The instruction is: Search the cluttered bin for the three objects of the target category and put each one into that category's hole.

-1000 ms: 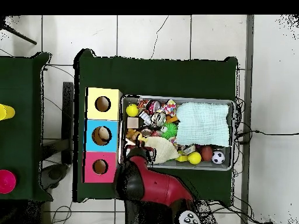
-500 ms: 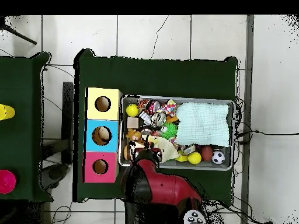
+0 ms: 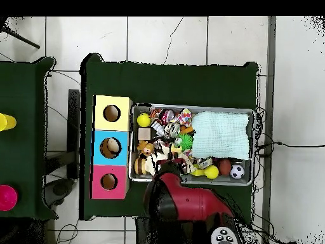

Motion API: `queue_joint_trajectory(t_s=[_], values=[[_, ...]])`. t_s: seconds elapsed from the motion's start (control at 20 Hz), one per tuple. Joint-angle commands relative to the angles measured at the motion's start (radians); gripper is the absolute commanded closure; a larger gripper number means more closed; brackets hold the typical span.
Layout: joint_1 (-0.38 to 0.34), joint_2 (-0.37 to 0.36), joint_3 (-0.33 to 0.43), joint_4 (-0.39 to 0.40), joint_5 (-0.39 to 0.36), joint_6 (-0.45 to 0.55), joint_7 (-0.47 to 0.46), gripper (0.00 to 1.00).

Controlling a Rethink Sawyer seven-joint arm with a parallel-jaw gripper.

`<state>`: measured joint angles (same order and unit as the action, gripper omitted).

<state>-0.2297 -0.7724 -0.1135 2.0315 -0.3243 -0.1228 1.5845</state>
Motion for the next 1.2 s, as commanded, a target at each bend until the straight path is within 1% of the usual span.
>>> queue_joint_trajectory(t_s=[0.05,0.4,0.7,1.0,1.2], values=[[-0.04,0.011,0.028,-0.132,-0.135,-0.015,0.004,1.0],[-0.091,0.017,0.054,-0.174,-0.244,0.002,0.003,1.0],[-0.096,0.01,0.064,-0.199,-0.31,0.013,0.007,1.0],[-0.186,0.006,0.137,-0.219,-0.409,0.024,-0.004,1.0],[-0.265,-0.012,0.219,-0.221,-0.472,0.053,-0.016,1.0]])
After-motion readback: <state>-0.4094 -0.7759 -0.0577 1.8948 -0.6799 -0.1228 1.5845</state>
